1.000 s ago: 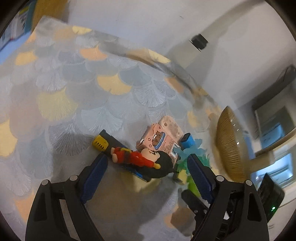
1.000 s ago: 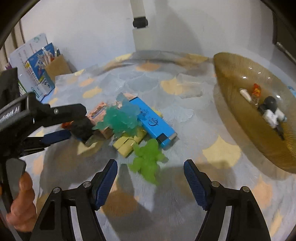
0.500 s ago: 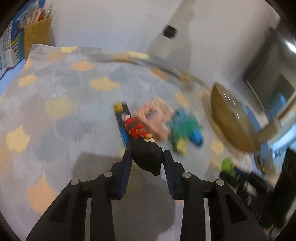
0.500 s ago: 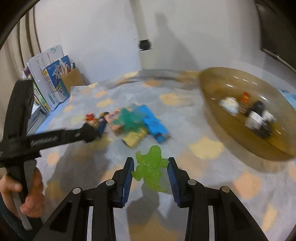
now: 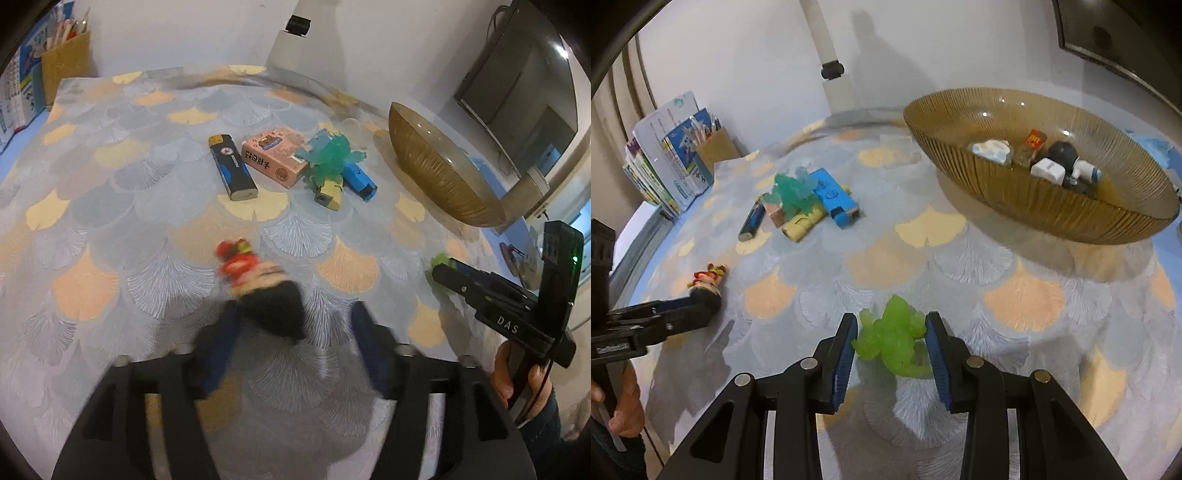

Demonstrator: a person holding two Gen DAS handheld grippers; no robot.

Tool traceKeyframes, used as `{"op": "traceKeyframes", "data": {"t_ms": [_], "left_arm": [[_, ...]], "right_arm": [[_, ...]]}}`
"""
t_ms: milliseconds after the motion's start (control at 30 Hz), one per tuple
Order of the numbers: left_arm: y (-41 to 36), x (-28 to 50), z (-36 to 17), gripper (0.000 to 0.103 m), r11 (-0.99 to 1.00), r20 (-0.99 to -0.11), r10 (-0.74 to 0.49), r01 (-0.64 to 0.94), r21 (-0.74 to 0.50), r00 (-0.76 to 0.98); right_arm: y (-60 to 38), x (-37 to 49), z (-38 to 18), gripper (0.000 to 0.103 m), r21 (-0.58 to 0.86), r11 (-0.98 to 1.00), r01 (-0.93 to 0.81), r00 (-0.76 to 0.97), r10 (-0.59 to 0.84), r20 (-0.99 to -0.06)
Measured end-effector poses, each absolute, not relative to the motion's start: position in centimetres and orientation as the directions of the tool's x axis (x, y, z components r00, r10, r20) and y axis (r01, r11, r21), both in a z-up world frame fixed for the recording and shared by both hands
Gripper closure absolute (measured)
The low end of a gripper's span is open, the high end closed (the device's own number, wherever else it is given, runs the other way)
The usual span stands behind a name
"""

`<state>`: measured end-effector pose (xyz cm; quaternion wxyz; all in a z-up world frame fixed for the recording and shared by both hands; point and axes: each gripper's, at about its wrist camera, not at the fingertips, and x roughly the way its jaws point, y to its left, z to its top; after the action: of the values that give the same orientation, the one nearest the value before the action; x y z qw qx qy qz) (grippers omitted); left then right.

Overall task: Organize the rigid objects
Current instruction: 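Carry the doll and green dinosaur over the amber bowl and open both tools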

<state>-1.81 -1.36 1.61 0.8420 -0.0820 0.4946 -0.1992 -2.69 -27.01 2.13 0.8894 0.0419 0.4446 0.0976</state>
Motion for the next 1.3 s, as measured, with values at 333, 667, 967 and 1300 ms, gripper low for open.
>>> {"op": "traceKeyframes", "data": {"t_ms": [333, 667, 967, 1300], "left_arm": [[-1.9, -1.7, 1.3, 0.028, 0.967, -0.817, -0.252, 0.161, -0.196, 0.518], [-1.7, -1.1, 1.1, 0.065, 0.979, -0.796, -0.2, 0.147, -0.14, 0.571], [-6.8, -2.8, 5.4, 0.074, 0.943, -0.731, -0.273, 0.326, -0.074, 0.625], [-19.0, 0.0, 12.8, 0.073, 0.839, -0.587, -0.497, 0.526, -0.139, 0.639]], "right_arm": [[-26.2, -2.8, 2.0, 0.032, 0.127, 0.98, -0.153, 0.577, 0.193, -0.794], [-24.4, -3.5, 2.3, 0.063, 0.069, 0.973, -0.22, 0.587, 0.188, -0.787], [-26.0, -5.1, 4.3, 0.069, 0.186, 0.948, -0.258, 0.635, 0.311, -0.707], [-37.8, -5.8, 14.4, 0.069, 0.224, 0.975, -0.002, 0.835, 0.125, -0.536]]}}
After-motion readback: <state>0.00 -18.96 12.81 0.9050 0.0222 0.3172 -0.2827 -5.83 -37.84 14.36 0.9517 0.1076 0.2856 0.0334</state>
